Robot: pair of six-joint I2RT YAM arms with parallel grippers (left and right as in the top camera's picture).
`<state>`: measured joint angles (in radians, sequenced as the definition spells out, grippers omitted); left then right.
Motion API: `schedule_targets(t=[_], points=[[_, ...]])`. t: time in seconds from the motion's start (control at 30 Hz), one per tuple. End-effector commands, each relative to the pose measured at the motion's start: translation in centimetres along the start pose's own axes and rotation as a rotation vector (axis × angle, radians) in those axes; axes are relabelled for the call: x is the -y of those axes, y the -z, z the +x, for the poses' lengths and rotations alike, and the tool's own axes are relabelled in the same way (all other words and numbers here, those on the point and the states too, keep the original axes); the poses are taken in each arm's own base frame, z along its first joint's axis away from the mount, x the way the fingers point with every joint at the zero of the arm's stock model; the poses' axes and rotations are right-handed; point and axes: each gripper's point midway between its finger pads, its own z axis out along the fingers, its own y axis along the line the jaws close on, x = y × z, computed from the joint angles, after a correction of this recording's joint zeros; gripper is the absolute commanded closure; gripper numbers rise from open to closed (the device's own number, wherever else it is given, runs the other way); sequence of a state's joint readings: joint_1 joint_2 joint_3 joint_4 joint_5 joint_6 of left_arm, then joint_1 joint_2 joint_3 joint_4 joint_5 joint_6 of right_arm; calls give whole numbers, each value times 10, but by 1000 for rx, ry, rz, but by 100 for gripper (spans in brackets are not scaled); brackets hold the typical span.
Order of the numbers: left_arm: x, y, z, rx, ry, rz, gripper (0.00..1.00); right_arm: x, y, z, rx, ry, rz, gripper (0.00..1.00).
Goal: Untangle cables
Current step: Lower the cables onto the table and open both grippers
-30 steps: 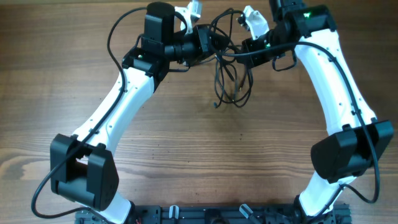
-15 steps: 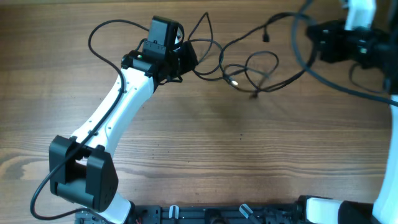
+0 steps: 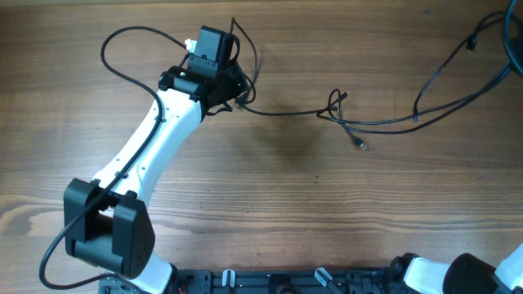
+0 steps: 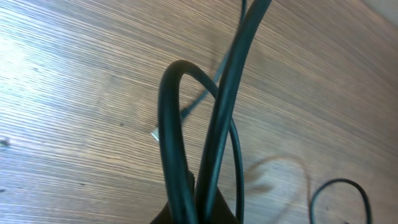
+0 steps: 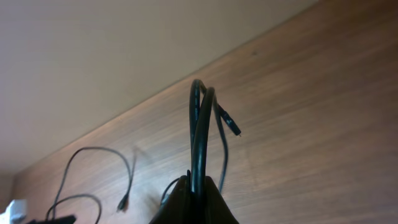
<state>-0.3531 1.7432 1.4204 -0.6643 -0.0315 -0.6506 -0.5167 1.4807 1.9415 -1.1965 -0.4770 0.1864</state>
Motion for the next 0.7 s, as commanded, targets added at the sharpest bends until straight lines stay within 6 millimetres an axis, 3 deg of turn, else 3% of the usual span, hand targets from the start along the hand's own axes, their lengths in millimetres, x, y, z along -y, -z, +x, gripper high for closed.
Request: schedule_targets(t=[0.0,0.23,0.33,0.37,0.47,0.53,0.67], points=[[-28,11,-26,74,29,-73,96,22,5,-10,48,-50,126,90],[-96,16,-58,90,137,-173,96,40,7,-12,67,-87,227,90],[-100,16,-60,59,81,-133,96,30,0,-9,37,-76,157,90],[-95,16,-58,42,61,-103,96,21,-4,-7,17,-48,99,90],[-57,16,-45,-43,-69,112,96,-20,-17,4,-56,103,-143,82],[-18,26,-39,-75,-152,330,96,-46,-26,18,-111,185,-267,67],[50,83,-51,-13,-252,729,96,-76,-39,43,-198,275,-343,52]])
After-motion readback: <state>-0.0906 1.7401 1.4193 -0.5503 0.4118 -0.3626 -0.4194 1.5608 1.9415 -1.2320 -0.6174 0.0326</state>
